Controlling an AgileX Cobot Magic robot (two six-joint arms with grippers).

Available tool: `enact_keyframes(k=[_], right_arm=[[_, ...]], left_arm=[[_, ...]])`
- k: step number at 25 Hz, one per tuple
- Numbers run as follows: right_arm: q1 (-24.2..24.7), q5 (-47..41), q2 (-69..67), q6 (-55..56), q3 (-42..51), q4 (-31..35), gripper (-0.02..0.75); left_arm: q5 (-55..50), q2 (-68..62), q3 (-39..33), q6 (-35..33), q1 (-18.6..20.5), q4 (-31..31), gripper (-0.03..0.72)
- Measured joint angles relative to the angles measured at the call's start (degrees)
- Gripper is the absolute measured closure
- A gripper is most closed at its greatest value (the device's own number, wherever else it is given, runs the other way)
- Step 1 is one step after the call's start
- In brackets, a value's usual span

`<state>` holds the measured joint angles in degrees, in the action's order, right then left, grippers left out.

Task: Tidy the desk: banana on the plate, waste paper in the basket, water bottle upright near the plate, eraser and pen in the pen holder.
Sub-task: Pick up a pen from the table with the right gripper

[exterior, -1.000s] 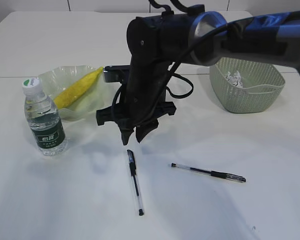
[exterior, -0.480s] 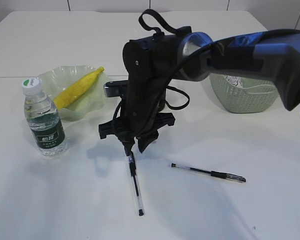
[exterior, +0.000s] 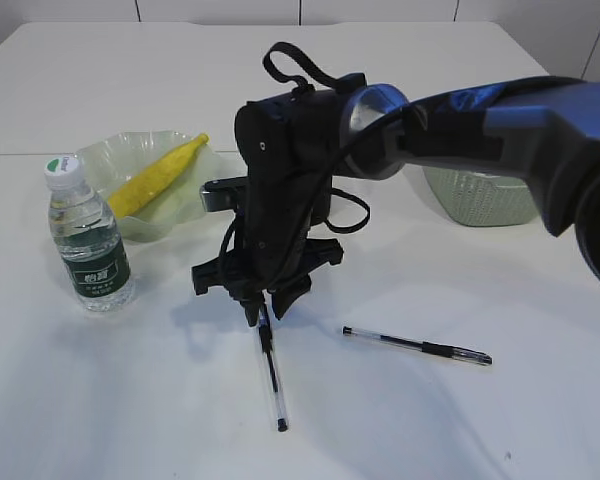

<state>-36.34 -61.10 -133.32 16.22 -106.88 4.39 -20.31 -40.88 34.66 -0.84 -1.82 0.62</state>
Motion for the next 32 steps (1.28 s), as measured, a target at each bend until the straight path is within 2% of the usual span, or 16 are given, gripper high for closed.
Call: enact_keyframes(k=[32], right_arm=[[0.00,-0.35,-2.01,0.00,-0.08,-0.13,0.495]], left_arm=[[0.00,0.00,0.00,0.00,0.00,0.46,0.097]])
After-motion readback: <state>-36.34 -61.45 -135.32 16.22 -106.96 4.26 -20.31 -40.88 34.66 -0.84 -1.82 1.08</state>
